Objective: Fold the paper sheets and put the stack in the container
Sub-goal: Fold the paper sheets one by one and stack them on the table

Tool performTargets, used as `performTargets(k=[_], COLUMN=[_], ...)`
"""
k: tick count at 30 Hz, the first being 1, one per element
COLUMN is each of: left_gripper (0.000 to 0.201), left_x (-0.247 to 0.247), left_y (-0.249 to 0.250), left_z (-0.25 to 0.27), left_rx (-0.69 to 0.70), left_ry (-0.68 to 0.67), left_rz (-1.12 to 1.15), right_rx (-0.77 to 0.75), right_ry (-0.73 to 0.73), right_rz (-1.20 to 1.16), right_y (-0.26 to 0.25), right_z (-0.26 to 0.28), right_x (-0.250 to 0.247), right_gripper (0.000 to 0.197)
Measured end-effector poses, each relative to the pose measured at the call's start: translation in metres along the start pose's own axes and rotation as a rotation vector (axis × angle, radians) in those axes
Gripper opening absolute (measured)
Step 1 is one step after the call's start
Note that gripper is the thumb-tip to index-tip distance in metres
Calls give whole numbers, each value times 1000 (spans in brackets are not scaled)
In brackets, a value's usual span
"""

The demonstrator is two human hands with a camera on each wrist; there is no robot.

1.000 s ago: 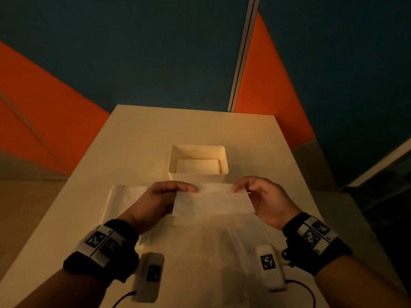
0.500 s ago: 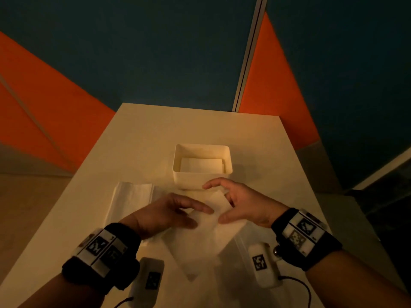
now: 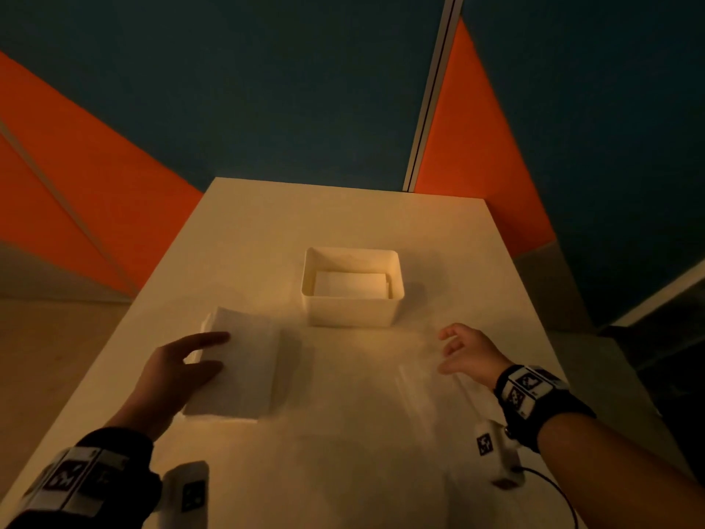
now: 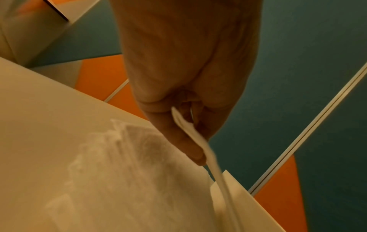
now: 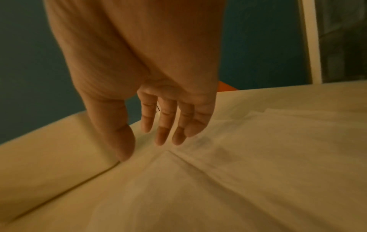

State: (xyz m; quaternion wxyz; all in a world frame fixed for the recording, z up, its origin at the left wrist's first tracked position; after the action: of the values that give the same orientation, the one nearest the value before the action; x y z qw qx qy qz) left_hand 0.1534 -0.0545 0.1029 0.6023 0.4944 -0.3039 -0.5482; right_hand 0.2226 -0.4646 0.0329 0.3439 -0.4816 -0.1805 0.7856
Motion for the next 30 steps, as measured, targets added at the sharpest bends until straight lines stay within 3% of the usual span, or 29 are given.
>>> performTargets(k=[5, 11, 16, 19, 30], left_gripper=[34, 31, 36, 43, 51], left_x=[-11, -5, -1, 1, 32], left_y=[-10, -12, -14, -14, 8], left_z=[-10, -18, -17, -14, -4], left_rx=[-15, 153, 189, 206, 413], left_ry=[22, 45, 67, 98, 100], left_rz=[-305, -723, -1057, -1180, -1199], right_rx=[55, -26, -139, -202, -109], right_ry=[11, -95, -69, -86, -56], right_rz=[536, 875, 1023, 1138, 1079], right_y=[19, 17, 6, -2, 1], right_z=[-2, 7, 6, 2, -12], right_x=[-6, 3, 8, 14, 7], right_gripper=[47, 70, 90, 92, 88])
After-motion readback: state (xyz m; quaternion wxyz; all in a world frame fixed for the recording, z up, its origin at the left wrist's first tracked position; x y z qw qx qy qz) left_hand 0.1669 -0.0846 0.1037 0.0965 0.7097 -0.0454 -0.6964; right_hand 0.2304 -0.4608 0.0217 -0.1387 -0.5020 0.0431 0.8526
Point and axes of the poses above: each hand's wrist, its own z-axis away from the middle knuckle, its own x-axis out of the palm, y = z × x, the point moved 7 cm from there along -z, towards the middle knuckle, and after that the axes turned 5 degrees about z, right-handed, at the moved point
